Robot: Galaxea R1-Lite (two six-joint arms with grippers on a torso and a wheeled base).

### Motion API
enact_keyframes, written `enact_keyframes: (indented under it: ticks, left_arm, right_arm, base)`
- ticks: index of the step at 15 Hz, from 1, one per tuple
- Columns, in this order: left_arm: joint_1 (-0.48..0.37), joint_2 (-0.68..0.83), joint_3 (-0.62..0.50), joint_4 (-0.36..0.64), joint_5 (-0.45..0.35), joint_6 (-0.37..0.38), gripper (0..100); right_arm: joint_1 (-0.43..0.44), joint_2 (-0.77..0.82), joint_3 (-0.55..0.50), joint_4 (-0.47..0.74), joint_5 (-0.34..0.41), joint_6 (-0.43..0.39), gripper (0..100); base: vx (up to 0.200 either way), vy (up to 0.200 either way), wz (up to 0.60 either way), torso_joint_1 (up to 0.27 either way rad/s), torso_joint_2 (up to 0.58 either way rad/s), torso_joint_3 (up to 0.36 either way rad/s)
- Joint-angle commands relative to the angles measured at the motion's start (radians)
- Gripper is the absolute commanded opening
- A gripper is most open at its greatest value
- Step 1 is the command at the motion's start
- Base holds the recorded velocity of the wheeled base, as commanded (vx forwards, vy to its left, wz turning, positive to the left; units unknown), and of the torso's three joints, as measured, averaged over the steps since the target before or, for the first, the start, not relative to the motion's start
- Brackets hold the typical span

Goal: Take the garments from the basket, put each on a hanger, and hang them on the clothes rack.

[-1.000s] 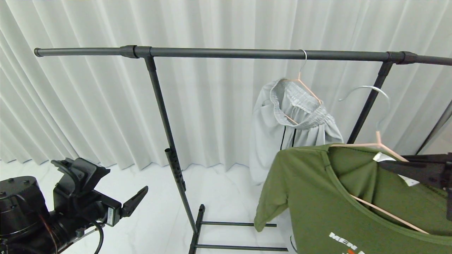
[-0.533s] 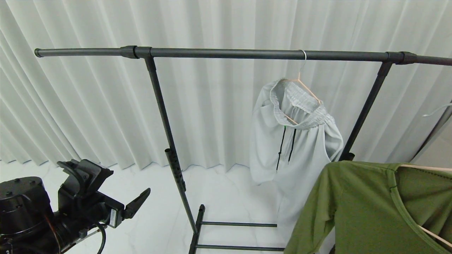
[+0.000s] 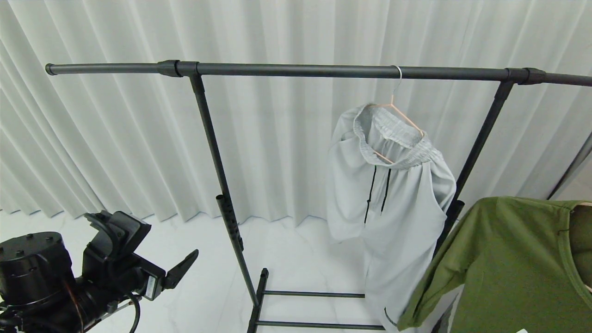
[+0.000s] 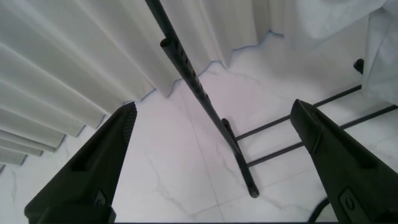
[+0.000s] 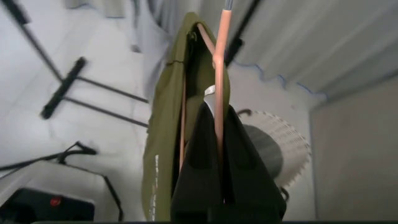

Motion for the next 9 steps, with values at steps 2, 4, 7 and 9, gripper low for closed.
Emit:
enact_keyframes:
  ticks: [2,4,7,9]
  left_arm:
    - [0.000,0.012,-0.012,-0.007,0.001,-0.002,100]
    - [0.002,0.010,-0.020,-0.007,0.004,0.000,100]
    - [0.002,0.012,-0.020,-0.016,0.044,0.003,100]
    - [0.002,0.010,-0.029,-0.016,0.053,0.003,100]
  right_arm:
    - [-0.056,0.034,-0.020,-0.004,0.001,-0.001,0]
    - [-0.056,0.077,-0.034,-0.030,0.002,-0.001,0]
    - [-0.054,0.152,-0.036,-0.111,0.008,-0.003,0]
    - [-0.054,0.204,-0.040,-0.172,0.018,-0.003,0]
  base:
    - [0.000,0.000,0.00,0.000,0.00,0.000]
    - [0.000,0.000,0.00,0.000,0.00,0.000]
    - [0.000,0.000,0.00,0.000,0.00,0.000]
    - [0.000,0.000,0.00,0.000,0.00,0.000]
